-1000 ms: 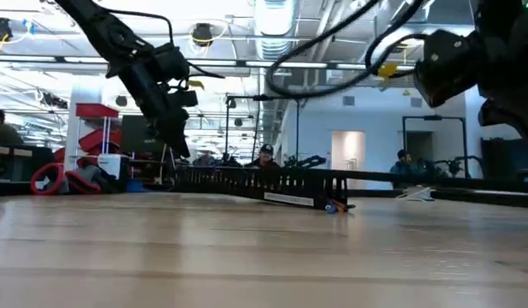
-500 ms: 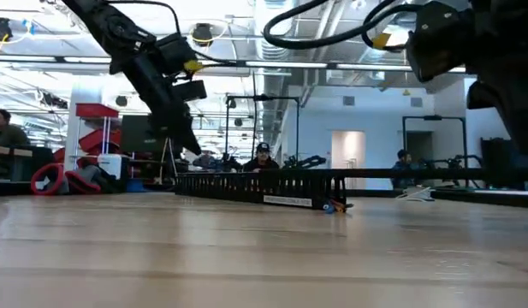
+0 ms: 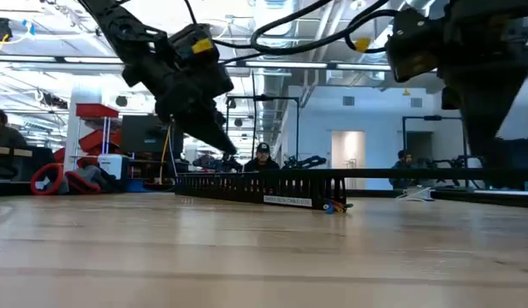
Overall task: Ziptie cables
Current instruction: Close the black cable duct
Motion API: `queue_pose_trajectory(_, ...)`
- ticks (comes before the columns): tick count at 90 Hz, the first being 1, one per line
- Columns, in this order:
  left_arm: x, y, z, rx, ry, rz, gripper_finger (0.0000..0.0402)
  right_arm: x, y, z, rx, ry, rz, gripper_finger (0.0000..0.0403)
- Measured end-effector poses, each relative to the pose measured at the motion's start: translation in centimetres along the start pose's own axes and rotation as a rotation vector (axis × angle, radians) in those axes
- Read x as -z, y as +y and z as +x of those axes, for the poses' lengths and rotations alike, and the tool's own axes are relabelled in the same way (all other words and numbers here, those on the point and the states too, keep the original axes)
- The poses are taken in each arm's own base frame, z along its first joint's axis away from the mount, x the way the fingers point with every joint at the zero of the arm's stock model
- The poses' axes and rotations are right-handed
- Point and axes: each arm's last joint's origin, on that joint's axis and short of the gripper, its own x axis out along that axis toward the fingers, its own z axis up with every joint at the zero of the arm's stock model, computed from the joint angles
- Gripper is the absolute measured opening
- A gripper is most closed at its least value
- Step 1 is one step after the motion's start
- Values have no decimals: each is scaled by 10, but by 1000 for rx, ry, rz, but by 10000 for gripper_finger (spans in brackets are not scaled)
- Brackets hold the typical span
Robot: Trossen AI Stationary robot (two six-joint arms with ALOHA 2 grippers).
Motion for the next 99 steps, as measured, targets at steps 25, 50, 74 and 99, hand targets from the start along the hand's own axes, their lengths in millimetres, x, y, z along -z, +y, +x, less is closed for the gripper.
queue_pose_trajectory(25, 11, -9, 25, 108, 38, -61, 0, 23, 5, -3, 24, 120, 76, 0)
queue_pose_trajectory(50, 15, -4, 42, 15, 17, -106, 0, 60, 23, -14, -24, 240, 199, 0)
queue_pose_trajectory(74, 19, 0, 46, -47, 31, -116, 0, 89, 36, -15, -28, 318, 266, 0)
queue_pose_trajectory(99, 20, 7, 44, -89, 28, -152, 0, 98, 33, 10, -61, 321, 314, 0)
